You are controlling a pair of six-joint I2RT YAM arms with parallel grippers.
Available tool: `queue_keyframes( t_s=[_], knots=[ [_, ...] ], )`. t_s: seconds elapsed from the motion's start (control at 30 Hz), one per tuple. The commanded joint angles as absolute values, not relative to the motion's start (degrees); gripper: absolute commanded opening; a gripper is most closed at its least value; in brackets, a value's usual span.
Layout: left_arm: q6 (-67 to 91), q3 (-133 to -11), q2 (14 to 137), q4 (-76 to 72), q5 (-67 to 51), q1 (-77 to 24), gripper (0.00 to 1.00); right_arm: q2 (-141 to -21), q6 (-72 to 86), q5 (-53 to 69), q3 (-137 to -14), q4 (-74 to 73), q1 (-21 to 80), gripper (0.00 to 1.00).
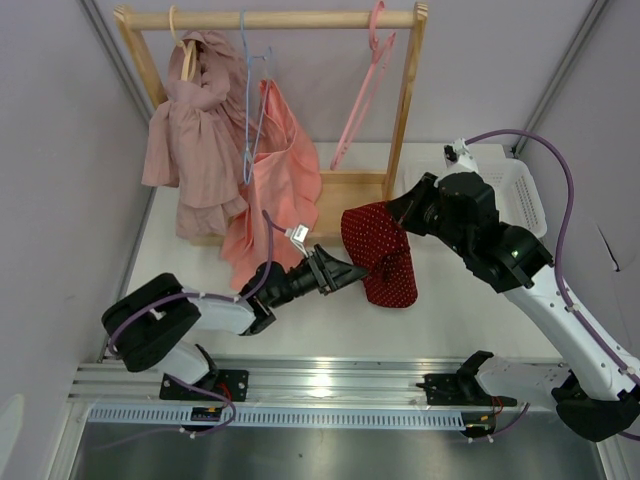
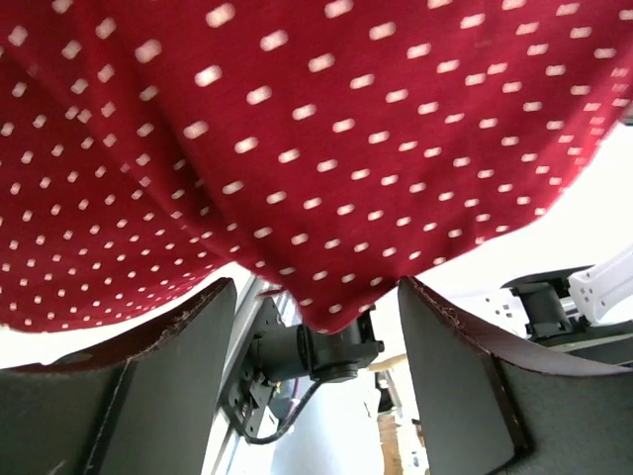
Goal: Place the skirt on the hanger
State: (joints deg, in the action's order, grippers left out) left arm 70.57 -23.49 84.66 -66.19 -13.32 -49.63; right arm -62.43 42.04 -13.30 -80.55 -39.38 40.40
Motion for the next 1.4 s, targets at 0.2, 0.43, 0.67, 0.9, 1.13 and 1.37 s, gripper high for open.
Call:
queue_keyframes(
  t_s=[0.2, 0.43, 0.67, 0.9, 1.13, 1.37],
  knots=[
    [81.9, -22.3, 94.7, -93.9, -9.6, -50.5, 0.72, -62.3, 43.4, -12.7, -83.1, -37.4, 40.7, 0.0],
    [82.0, -21.7, 95.0, -98.8, -7.8, -50.6, 0.7, -61.9, 43.8, -12.9, -82.4, -37.9, 40.7, 0.0],
    [80.0, -18.5, 89.2, -94.2, -9.1, -50.7, 0.67, -61.6, 43.9, -13.3, -82.4, -38.1, 40.8, 0.0],
    [79.2, -12.4, 86.7, -97.4, -8.4, -50.8, 0.67, -61.5, 44.0, -13.3, -82.4, -38.0, 40.9, 0.0],
    [77.8, -16.8, 86.7, -98.7, -9.5, -51.1, 0.73, -61.6, 44.1, -13.5, -83.1, -38.5, 41.1, 0.0],
    [77.3, -19.9, 86.0, -98.7, -7.1, -50.9, 0.75, -61.6, 44.6, -13.7, -83.3, -38.8, 41.4, 0.0]
  ],
)
